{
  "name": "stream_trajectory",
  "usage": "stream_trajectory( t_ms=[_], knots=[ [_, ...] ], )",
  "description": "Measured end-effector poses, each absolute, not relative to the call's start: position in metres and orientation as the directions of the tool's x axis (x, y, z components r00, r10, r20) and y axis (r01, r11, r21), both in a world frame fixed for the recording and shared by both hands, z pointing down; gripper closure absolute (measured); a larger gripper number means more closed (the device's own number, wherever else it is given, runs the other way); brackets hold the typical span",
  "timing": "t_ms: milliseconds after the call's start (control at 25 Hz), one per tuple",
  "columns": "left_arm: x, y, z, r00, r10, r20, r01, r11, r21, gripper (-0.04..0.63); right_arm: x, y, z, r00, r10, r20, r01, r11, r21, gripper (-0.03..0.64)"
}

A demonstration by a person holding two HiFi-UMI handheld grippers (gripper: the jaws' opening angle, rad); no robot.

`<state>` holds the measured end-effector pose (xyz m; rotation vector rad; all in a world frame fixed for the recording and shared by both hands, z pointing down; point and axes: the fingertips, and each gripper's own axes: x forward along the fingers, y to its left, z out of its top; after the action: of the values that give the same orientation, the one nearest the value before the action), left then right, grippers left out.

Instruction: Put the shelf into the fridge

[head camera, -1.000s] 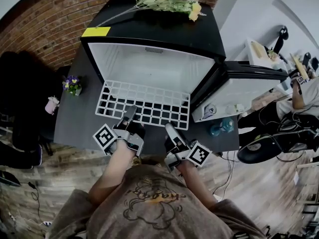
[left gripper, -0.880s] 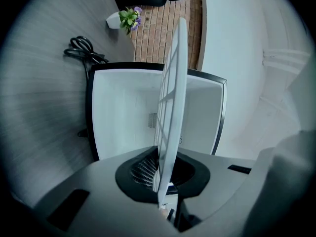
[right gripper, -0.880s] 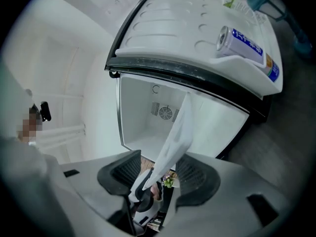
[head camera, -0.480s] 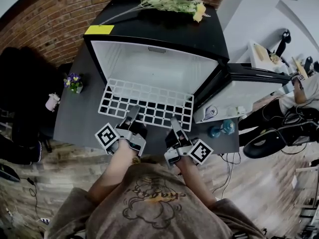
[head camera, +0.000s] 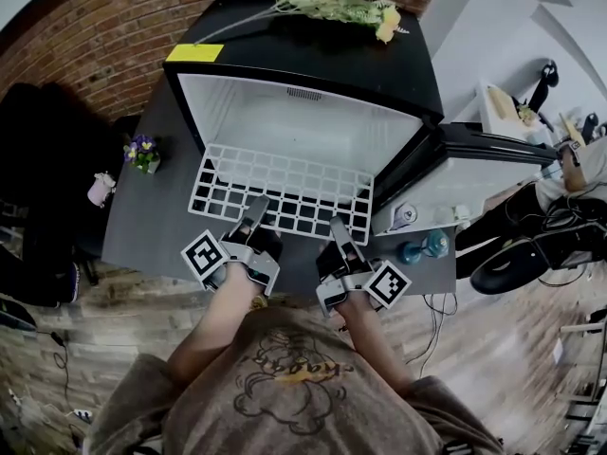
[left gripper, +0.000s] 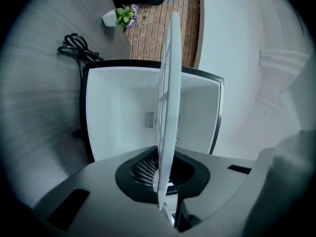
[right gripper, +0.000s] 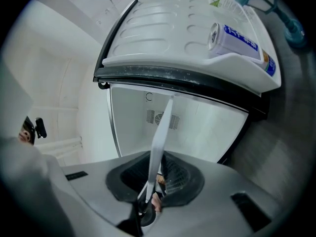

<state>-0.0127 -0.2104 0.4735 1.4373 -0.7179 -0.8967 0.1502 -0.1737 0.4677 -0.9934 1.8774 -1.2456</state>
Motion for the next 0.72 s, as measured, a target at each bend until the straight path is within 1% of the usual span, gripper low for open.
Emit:
stream_trajectory(
  t_ms=[720],
  knots=[
    [-0.0131,-0.2183,0.4648,0.512,-0.85,-0.121,0.08,-0.093,0.992,0.548,0.1499,-0.181,0.4603,-0.475,-0.871,-0.128,-0.191,0.244,-0.951,0.569]
  ],
)
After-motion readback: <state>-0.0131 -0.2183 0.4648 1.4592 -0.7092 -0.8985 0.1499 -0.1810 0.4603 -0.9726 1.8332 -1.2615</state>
